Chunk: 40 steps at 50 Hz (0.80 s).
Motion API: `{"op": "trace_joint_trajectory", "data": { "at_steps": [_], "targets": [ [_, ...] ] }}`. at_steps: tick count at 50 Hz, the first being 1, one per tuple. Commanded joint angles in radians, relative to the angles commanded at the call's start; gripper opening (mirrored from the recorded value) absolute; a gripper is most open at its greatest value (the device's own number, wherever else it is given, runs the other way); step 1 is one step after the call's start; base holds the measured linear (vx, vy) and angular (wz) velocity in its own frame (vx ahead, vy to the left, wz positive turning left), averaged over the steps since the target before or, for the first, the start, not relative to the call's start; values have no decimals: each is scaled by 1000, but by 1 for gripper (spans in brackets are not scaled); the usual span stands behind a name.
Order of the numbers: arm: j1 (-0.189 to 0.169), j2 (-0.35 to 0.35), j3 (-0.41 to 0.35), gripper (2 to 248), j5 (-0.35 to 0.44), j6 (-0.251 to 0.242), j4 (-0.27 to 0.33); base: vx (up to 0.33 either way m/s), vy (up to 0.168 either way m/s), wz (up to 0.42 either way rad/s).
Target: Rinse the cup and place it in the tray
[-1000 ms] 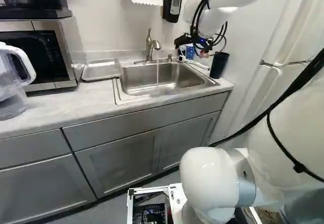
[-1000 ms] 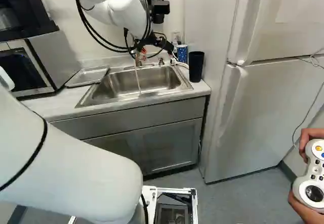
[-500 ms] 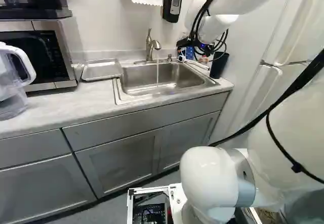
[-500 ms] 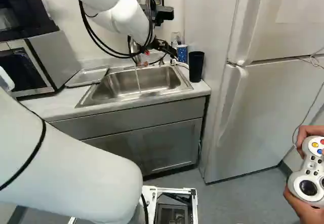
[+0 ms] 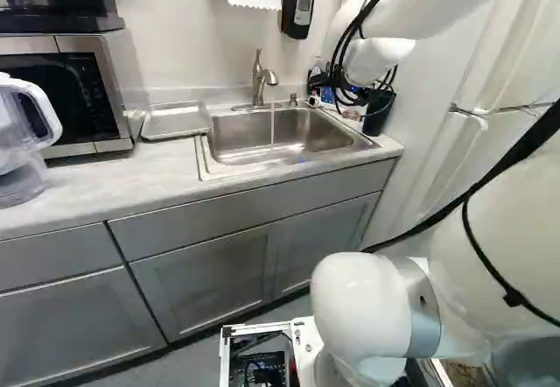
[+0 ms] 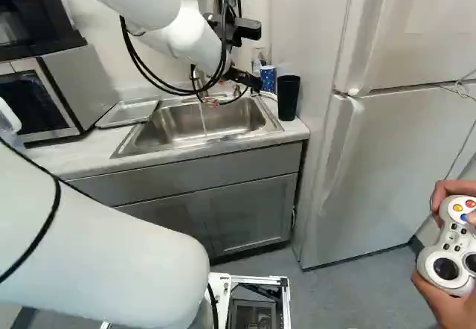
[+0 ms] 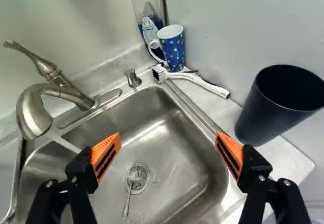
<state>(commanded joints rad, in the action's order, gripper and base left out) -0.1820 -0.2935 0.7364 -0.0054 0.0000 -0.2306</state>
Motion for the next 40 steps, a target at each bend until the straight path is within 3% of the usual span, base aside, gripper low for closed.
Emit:
{"op": "trace_joint_trajectory", "data": {
  "at_steps": [17,40],
  "targets": [
    [-34,-18,-53,247,58,0,-52,0,0,0],
    [-95,12,-78,247,134,0,-126,0,0,0]
  ]
}}
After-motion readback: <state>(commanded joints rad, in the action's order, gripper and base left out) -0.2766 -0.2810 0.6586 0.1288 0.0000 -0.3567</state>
